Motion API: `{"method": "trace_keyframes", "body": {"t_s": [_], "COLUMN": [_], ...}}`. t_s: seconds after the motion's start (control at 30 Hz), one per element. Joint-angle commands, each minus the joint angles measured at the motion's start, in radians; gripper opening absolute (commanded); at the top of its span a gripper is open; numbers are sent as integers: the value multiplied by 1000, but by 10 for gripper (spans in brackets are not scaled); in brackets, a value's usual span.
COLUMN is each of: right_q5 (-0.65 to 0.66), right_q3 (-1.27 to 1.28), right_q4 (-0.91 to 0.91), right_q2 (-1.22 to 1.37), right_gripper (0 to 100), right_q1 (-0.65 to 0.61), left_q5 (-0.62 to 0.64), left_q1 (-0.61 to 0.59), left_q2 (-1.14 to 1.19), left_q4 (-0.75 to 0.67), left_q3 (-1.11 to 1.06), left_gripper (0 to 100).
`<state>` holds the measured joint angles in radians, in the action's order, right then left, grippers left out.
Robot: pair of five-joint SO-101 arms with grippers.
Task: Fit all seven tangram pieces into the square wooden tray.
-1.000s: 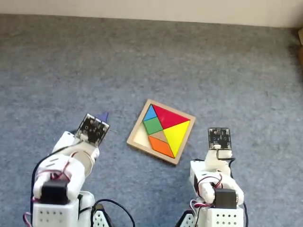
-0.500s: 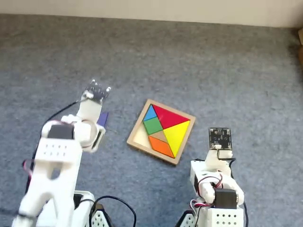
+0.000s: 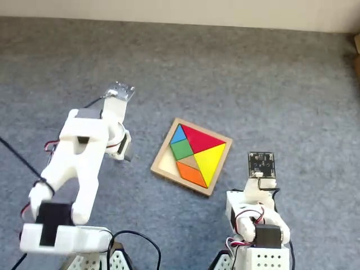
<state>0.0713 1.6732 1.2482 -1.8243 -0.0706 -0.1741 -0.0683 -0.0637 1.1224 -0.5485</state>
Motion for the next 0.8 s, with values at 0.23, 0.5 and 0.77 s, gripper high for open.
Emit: {"method": "trace_keyframes", "body": {"t_s": [0.23,0.5,0.77], "right_q5": [-2,-2,-2], "right_q3": [127,127,127], "right_q4": [10,10,10], "right_q2": [-24,-24,-24], "right_gripper": [5,5,5], "right_q1": [10,10,8], "left_q5": [9,9,9], "left_q1": [-36,-74,-74], "left_q2": [173,213,217], "left_q4": [-101,-110,-130], "left_q3": [159,159,159], "left_gripper": [225,225,225]}}
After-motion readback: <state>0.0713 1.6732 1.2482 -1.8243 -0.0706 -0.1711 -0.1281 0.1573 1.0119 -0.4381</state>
